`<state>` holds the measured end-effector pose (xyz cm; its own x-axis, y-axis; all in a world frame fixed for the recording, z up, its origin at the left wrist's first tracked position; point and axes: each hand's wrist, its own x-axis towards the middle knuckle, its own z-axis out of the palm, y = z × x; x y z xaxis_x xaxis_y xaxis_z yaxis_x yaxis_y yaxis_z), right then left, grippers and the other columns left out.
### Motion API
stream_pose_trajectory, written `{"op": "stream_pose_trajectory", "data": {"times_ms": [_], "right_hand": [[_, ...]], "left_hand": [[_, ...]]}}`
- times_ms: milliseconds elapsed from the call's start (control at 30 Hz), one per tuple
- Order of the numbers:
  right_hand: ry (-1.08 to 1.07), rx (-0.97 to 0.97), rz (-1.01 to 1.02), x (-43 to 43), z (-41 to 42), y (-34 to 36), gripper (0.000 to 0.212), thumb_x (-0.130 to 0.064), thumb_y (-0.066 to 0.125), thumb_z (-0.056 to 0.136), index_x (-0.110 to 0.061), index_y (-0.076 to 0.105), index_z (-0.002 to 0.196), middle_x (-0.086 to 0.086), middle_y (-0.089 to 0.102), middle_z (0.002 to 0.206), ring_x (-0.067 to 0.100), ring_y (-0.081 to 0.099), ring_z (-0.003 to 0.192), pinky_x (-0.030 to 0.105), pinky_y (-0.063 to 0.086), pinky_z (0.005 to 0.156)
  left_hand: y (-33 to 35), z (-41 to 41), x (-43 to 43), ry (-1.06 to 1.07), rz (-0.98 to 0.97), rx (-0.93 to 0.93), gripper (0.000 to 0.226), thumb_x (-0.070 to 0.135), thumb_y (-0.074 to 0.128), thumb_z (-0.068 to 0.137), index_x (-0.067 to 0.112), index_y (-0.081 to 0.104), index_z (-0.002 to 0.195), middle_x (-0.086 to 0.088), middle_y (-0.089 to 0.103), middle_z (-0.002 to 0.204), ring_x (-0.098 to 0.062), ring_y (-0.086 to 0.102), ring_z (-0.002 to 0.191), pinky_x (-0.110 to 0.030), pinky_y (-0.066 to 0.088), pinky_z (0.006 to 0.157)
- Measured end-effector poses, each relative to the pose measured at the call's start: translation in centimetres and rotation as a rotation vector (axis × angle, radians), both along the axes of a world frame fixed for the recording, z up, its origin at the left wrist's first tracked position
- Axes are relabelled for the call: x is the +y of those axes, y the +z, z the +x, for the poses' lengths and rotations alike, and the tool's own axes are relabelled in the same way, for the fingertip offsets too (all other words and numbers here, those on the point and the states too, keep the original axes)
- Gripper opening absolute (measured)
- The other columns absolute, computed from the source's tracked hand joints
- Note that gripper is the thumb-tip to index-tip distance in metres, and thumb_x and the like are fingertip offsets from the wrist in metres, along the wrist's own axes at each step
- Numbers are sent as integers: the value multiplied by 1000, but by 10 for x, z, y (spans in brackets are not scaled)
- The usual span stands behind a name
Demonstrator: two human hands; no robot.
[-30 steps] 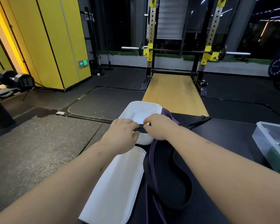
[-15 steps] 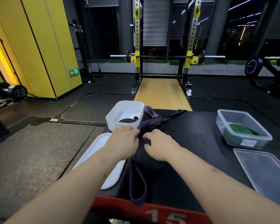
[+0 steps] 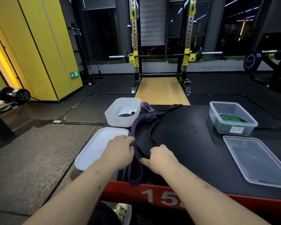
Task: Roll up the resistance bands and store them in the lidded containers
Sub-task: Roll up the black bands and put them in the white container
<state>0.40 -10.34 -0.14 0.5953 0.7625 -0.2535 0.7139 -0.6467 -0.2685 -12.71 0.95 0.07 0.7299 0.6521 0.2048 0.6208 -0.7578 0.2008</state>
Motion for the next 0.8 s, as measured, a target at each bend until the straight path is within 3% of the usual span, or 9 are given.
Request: {"op": "stream_pose_trajectory", "data": {"times_ms": [133, 200, 300, 400, 533, 667, 800], "right_hand": [[-84, 72, 102, -7, 21, -6, 49, -64, 61, 93, -16, 66, 100, 6, 65, 108, 27, 65, 94, 33, 54, 74], [-125, 204, 163, -17, 33, -8, 45, -58, 62, 93, -14, 63, 86, 5, 69, 92, 24, 65, 84, 31, 52, 67], [-315, 570, 433, -36, 50, -13, 36, -43, 72, 90, -8, 66, 92, 9, 73, 90, 25, 71, 82, 38, 60, 73], [-492, 847, 673, -58, 62, -14, 23, -25, 78, 88, -9, 66, 99, 8, 68, 92, 18, 64, 73, 31, 55, 65], [-647, 1057, 869, -81, 76, -4, 26, -8, 71, 94, -9, 57, 116, 12, 63, 98, 20, 64, 71, 32, 54, 60], [-736, 1257, 888, -100, 89, 10, 5, -4, 62, 99, 1, 62, 102, 13, 61, 88, 23, 65, 70, 34, 54, 59], [-740, 1457, 1084, -113, 102, 22, 12, -6, 56, 102, 3, 63, 101, 10, 56, 78, 21, 61, 70, 31, 53, 62]], "left_hand": [[5, 6, -10, -15, -24, -1, 29, 29, 44, 99, 27, 60, 123, -1, 61, 114, -27, 52, 115, -42, 43, 97], [6, 12, -15, -25, -44, -8, 29, 28, 45, 98, 24, 61, 123, -2, 61, 113, -27, 53, 114, -41, 44, 97], [3, 26, -27, -50, -103, -41, 30, 29, 48, 98, 24, 63, 124, 0, 59, 109, -24, 55, 112, -36, 45, 95], [-2, 42, -41, -54, -144, -46, 30, 30, 47, 97, 27, 64, 123, 1, 60, 113, -23, 57, 113, -32, 46, 92], [-13, 59, -55, -100, -195, 49, 30, 32, 46, 96, 28, 66, 119, 1, 65, 124, -24, 59, 116, -35, 49, 94], [-21, 71, -53, -112, -190, 163, 28, 34, 46, 94, 27, 64, 115, -1, 60, 122, -25, 58, 117, -39, 49, 98], [-20, 79, -51, -100, -179, 160, 32, 31, 46, 97, 25, 62, 124, -2, 61, 130, -25, 57, 122, -36, 46, 102]]}}
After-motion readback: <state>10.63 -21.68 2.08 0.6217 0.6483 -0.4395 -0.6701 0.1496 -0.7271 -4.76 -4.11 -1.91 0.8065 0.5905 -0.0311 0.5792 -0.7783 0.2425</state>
